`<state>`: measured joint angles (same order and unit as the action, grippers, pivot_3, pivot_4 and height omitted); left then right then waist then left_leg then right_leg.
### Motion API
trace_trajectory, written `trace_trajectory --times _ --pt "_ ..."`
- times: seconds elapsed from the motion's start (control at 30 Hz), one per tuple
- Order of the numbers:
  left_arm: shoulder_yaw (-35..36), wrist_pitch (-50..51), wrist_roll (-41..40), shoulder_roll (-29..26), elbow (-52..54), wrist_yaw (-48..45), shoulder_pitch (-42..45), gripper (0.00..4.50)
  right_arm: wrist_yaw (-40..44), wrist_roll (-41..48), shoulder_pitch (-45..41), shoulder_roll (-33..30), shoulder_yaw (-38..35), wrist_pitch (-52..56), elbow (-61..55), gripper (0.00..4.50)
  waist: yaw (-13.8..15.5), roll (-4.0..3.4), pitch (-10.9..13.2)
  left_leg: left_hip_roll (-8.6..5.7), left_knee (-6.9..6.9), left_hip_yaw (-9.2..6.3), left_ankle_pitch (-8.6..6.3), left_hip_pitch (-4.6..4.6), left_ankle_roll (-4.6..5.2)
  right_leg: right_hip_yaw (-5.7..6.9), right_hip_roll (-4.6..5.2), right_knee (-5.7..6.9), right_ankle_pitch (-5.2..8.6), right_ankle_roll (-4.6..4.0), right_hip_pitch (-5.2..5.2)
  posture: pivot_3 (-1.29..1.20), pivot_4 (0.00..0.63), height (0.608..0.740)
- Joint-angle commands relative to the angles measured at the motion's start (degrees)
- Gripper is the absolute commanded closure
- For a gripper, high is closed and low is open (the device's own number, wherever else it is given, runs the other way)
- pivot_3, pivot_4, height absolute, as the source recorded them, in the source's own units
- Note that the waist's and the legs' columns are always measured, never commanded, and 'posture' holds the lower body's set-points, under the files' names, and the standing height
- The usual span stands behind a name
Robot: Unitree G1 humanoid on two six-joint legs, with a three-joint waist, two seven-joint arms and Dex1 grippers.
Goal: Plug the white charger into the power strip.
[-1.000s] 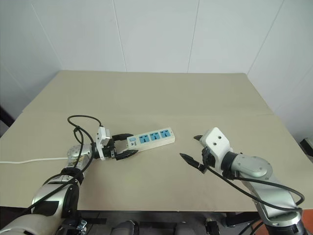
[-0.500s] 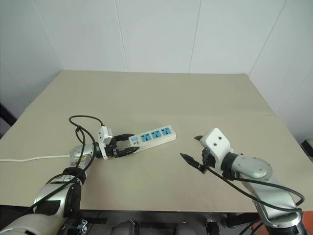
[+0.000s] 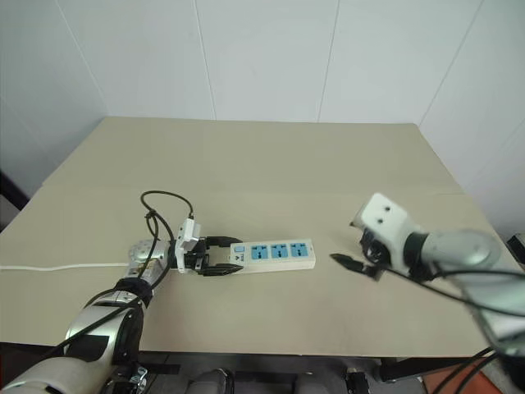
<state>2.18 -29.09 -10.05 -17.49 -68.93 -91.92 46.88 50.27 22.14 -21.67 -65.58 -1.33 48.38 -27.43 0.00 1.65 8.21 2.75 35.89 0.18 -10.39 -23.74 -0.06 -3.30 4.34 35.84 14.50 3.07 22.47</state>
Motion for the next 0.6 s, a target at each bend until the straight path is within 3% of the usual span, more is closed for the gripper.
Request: trace_trajectory --times 0.03,0.13,0.3,0.6 --pt "-3.8 -1.1 -2.7 0.0 2.6 -0.6 0.6 1.28 8.5 -7.3 -11.5 -4.0 12.2 0.2 8.9 0.0 -0.4 -0.01 0.0 0.01 0.02 0.01 0.0 -0.02 0.0 -0.02 0.0 0.02 0.0 0.0 0.05 0.0 0.15 0.74" --pt "-5.6 -2.1 -3.6 0.0 2.7 -0.6 0.7 1.28 16.7 -15.4 -21.6 -3.5 23.3 -3.3 16.9 0.0 -0.7 -0.01 0.0 0.0 0.02 0.02 0.0 -0.11 0.0 -0.05 -0.01 0.04 0.0 0.0 0.19 0.0 0.15 0.74" --pt "-7.4 -3.4 -4.6 -0.2 3.0 -0.6 0.1 1.28 25.8 -28.1 -33.9 3.5 36.4 -11.0 33.5 0.0 -0.7 -0.03 0.0 -0.02 0.08 0.04 0.01 -0.53 0.0 -0.1 -0.02 0.18 -0.01 0.02 0.67 0.0 0.15 0.74" --pt "-8.3 -4.0 -6.8 -1.4 4.6 -0.6 -2.2 1.28 29.3 -36.5 -38.1 11.8 39.1 -17.1 50.1 0.0 -0.4 -0.05 0.0 -0.02 0.07 0.04 0.01 -0.56 0.0 -0.08 -0.03 0.28 -0.02 0.01 0.74 0.0 0.15 0.74"
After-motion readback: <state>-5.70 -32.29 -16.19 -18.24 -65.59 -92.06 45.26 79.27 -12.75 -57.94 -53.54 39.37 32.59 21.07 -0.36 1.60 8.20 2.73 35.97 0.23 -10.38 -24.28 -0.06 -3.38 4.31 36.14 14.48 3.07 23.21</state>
